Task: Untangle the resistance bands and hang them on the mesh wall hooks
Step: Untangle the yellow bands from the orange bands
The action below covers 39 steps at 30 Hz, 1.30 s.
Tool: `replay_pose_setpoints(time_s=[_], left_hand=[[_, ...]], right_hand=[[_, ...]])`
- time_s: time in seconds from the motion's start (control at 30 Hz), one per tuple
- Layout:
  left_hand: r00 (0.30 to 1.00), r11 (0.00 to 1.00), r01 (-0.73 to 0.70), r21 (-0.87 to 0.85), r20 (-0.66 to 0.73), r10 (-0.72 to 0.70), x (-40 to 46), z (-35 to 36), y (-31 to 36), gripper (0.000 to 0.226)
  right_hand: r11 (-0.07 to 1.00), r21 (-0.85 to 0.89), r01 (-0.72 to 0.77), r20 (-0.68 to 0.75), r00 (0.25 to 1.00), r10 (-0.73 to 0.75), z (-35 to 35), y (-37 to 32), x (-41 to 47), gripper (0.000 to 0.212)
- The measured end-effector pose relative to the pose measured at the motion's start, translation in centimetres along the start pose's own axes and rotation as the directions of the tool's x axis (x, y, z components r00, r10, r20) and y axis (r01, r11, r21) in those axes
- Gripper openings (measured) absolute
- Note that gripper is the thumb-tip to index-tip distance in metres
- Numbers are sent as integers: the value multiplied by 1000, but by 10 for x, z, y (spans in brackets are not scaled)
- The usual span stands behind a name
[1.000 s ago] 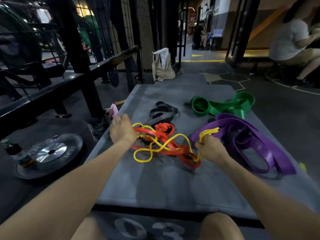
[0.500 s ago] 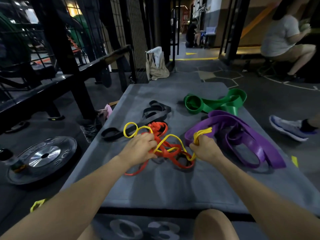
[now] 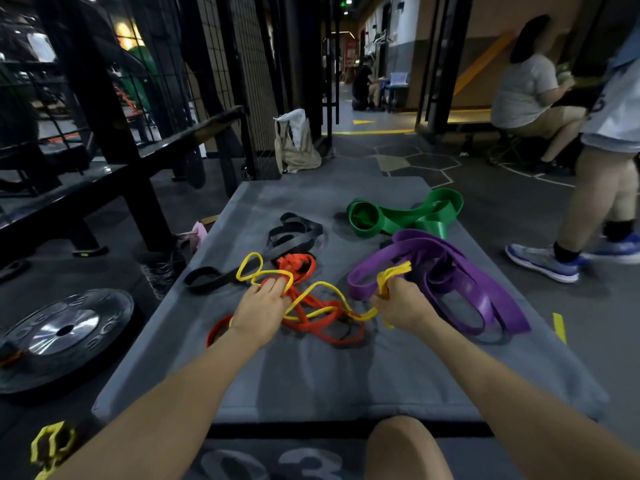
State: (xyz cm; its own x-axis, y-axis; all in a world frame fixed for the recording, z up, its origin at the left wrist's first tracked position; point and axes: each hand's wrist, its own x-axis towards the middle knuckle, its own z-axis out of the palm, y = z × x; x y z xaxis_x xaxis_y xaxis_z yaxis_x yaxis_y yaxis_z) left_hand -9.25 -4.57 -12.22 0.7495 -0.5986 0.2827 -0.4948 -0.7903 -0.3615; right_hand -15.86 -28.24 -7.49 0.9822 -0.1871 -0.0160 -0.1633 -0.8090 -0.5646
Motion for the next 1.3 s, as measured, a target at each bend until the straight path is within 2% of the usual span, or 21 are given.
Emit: replay_pose_setpoints(time_s=[0.13,0.2,0.3,0.4,0.43,0.47,0.6,0.67,0.73,0.77,0.83,0.9,0.97,1.03,1.07,1.1,1.13,1.17,1.2,1.23,1.3], left_hand=[[983,988,146,-40,115,-140,-1,-21,-12,31],[962,930,274,-246,77,-263,3,-39,-34,27],[858,695,326,-641,-107,-502,14,-79,-72,21],[813,292,360,-886,145,-564,26,-132,-94,25],[815,241,390,-889,212,-539,29,-147,-99,26],[816,281,434,-856,242,-524,31,-160,-105,27],[819,671,569,-475,258,-512,28,-200,-131,29],[848,822,530,-206,141,-512,24,-213,-137,21],[845,846,517,-131,-82,-529,20,-222,-141,19],[810,821,535,-200,-154,-565,19,-226,-143,21],[705,638,596,-487,-64,-707,19,-234,-146,34],[632,202,628,-751,343,-695,18,-234,-141,49],[611,-149,617,-773,589,-529,15,-229,-132,58],[623,-240,589,-772,623,-473,16,-226,-129,62],[629,-159,610,-777,596,-499,18,-227,-130,64],[643,33,657,-753,537,-546,18,-230,-134,64],[664,305,707,-638,451,-596,17,-234,-138,63],[697,566,714,-412,341,-631,13,-238,-144,60],[745,735,663,-142,224,-628,11,-241,-149,54],[790,801,594,75,133,-599,8,-243,-153,48],[846,814,505,288,20,-532,0,-247,-158,32]], right_hand=[[999,-40,0,20,1000,1,-3,-2,-1,37],[1000,-30,-8,27,1000,9,-6,-5,1,38],[997,64,-41,34,999,39,-13,-17,7,33],[984,175,27,-32,999,-22,-21,-45,16,33],[979,190,79,-87,994,-64,-24,-56,20,36],[973,201,117,-136,987,-91,-27,-65,23,38],[987,138,86,-176,983,-61,-40,-90,24,32],[990,114,83,-181,981,-62,-44,-94,25,31],[992,90,93,-208,975,-73,-48,-97,24,34],[992,83,97,-223,972,-76,-49,-97,25,36],[991,77,105,-264,961,-82,-52,-98,25,37],[989,76,129,-275,956,-104,-55,-100,24,38],[988,52,142,-250,960,-125,-57,-102,23,39],[988,24,155,-242,959,-145,-58,-104,20,39],[988,20,153,-243,959,-143,-59,-104,19,39],[989,15,145,-248,959,-136,-60,-104,17,39],[992,7,123,-247,962,-117,-61,-102,16,38],[995,-11,102,-244,964,-102,-63,-100,15,36],[996,-22,82,-239,967,-85,-63,-96,14,33],[997,-30,73,-234,969,-78,-64,-93,13,29],[998,-45,51,-206,977,-60,-61,-86,13,24]])
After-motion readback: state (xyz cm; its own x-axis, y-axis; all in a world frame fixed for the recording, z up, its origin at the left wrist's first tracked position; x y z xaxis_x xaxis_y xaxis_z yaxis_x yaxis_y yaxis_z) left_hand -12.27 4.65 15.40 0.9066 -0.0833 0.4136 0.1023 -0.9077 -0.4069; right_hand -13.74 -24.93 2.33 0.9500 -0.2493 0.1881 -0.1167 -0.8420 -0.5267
